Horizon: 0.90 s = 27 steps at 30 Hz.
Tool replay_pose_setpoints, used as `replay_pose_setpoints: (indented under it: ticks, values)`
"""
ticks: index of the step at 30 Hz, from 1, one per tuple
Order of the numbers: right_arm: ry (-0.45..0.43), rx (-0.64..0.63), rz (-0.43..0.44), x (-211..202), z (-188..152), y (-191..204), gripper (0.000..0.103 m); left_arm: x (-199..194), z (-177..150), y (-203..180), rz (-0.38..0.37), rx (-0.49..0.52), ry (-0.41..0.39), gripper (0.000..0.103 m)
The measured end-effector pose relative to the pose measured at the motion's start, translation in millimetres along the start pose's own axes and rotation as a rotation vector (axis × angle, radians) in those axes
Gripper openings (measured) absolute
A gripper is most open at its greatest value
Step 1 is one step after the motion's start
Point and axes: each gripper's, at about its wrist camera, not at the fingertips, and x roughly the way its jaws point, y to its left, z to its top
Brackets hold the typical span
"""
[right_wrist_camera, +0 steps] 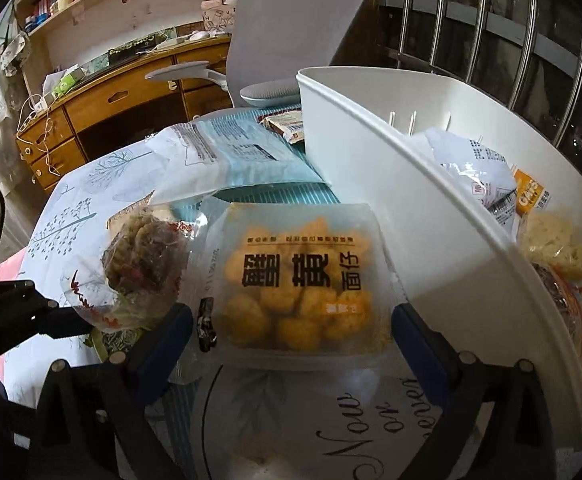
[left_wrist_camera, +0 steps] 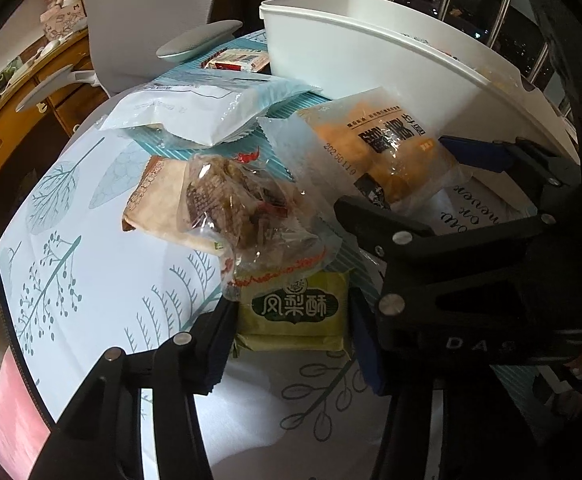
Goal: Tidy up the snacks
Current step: 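Grasp the green pineapple-cake packet with the left tool while the right tool grasps the yellow pastry bag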
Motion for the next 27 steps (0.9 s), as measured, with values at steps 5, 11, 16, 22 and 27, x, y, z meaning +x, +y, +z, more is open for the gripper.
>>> replay_pose_setpoints:
  ticks: [5,11,16,22,27]
  values:
    - [0.041,-0.011,0.002,4.9,1.5,1.2,0.1,-5.2,-7.8,1.6,0.012,-0.03,0.001,0.051]
    - [0.089,-0.029,0.009,8.2,3.1,1.7,0.097,-9.5,-15.3,6.2,0.039,-0.082,0.004,0.051]
    - [0.107,-0.037,0.021,4.9,4.8,-2.1,0.086,-11.6,-18.4,8.4,0.071,-0.13,0.018,0.051]
    - [0.095,-0.05,0.022,1.2,3.3,-1.9,0.082,-19.2,-31.6,6.2,0.118,-0.208,0.045,0.051]
    - [0.102,-0.057,0.03,-5.5,0.7,-2.7,0.081,-33.7,-45.3,-1.1,0.172,-0.247,0.069,0.051]
